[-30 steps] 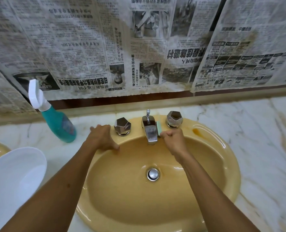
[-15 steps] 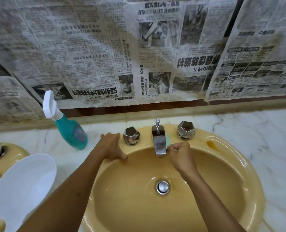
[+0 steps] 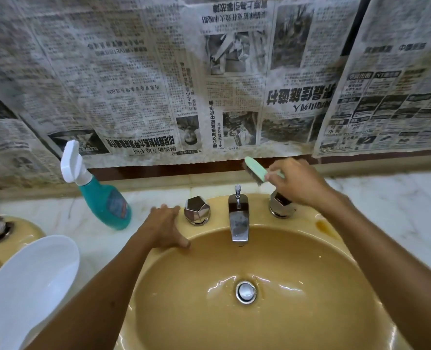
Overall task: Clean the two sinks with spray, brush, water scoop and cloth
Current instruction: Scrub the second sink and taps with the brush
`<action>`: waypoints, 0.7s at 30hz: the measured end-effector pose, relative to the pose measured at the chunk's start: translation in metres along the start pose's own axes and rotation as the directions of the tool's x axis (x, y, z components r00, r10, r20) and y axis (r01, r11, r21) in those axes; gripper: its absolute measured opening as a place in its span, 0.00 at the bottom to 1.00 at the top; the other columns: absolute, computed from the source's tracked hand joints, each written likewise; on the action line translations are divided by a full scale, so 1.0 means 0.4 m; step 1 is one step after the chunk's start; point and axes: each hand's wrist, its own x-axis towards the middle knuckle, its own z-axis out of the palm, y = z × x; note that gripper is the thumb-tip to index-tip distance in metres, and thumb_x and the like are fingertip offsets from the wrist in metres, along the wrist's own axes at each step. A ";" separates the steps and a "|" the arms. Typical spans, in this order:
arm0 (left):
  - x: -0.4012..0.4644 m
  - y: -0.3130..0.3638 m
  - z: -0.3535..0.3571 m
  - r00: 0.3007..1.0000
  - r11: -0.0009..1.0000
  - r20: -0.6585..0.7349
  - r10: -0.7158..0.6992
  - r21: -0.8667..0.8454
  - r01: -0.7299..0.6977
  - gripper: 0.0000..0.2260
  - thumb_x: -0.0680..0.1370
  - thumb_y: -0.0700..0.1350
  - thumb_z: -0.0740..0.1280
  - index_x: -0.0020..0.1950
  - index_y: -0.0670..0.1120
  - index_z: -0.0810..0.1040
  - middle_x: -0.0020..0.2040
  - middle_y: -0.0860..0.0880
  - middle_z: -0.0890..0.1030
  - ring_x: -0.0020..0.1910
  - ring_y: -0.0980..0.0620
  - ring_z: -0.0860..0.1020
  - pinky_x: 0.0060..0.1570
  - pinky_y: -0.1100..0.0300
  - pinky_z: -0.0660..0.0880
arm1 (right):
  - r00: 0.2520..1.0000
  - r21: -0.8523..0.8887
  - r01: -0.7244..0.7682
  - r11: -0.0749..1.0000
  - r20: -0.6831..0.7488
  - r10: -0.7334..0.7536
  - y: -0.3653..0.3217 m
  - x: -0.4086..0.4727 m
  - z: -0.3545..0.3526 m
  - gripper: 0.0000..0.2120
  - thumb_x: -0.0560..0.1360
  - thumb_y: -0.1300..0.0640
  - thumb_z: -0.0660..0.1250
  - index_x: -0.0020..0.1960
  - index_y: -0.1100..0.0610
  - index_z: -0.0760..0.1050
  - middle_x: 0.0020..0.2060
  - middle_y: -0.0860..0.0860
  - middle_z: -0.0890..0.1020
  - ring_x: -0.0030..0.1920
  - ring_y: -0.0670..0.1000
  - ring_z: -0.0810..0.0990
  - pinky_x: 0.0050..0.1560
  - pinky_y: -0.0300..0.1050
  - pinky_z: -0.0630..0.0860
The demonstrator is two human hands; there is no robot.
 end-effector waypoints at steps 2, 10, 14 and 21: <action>0.002 -0.005 0.002 1.000 1.000 -0.004 -0.009 -0.002 0.009 0.53 0.63 0.65 0.77 0.80 0.50 0.56 0.73 0.43 0.65 0.72 0.42 0.62 0.67 0.50 0.66 | 0.985 -0.166 0.084 0.983 0.161 -0.057 0.008 0.081 -0.018 0.08 0.79 0.50 0.65 0.51 0.53 0.79 0.43 0.50 0.81 0.43 0.52 0.79 0.42 0.49 0.77; 0.008 0.000 -0.003 1.000 0.999 0.008 0.008 0.031 -0.008 0.47 0.65 0.63 0.77 0.77 0.48 0.61 0.69 0.42 0.68 0.69 0.42 0.65 0.65 0.52 0.65 | 0.879 -0.129 0.294 0.947 0.425 -0.215 -0.004 0.212 0.104 0.20 0.79 0.59 0.66 0.28 0.54 0.69 0.25 0.47 0.69 0.29 0.47 0.67 0.34 0.44 0.65; 0.010 0.001 -0.003 1.000 0.999 0.011 0.007 0.033 -0.007 0.47 0.66 0.63 0.77 0.77 0.48 0.60 0.70 0.42 0.67 0.69 0.42 0.64 0.67 0.52 0.64 | 0.858 -0.109 0.371 0.922 0.420 -0.296 0.000 0.215 0.126 0.19 0.79 0.62 0.65 0.29 0.55 0.67 0.25 0.47 0.66 0.29 0.46 0.64 0.35 0.45 0.63; 0.012 -0.002 0.003 1.000 1.000 0.004 0.012 0.013 -0.012 0.47 0.64 0.63 0.78 0.76 0.48 0.62 0.69 0.42 0.68 0.69 0.42 0.64 0.65 0.52 0.65 | 0.857 -0.188 0.390 0.902 0.433 -0.280 0.031 0.210 0.097 0.17 0.78 0.61 0.65 0.30 0.56 0.71 0.27 0.48 0.70 0.31 0.47 0.66 0.36 0.46 0.64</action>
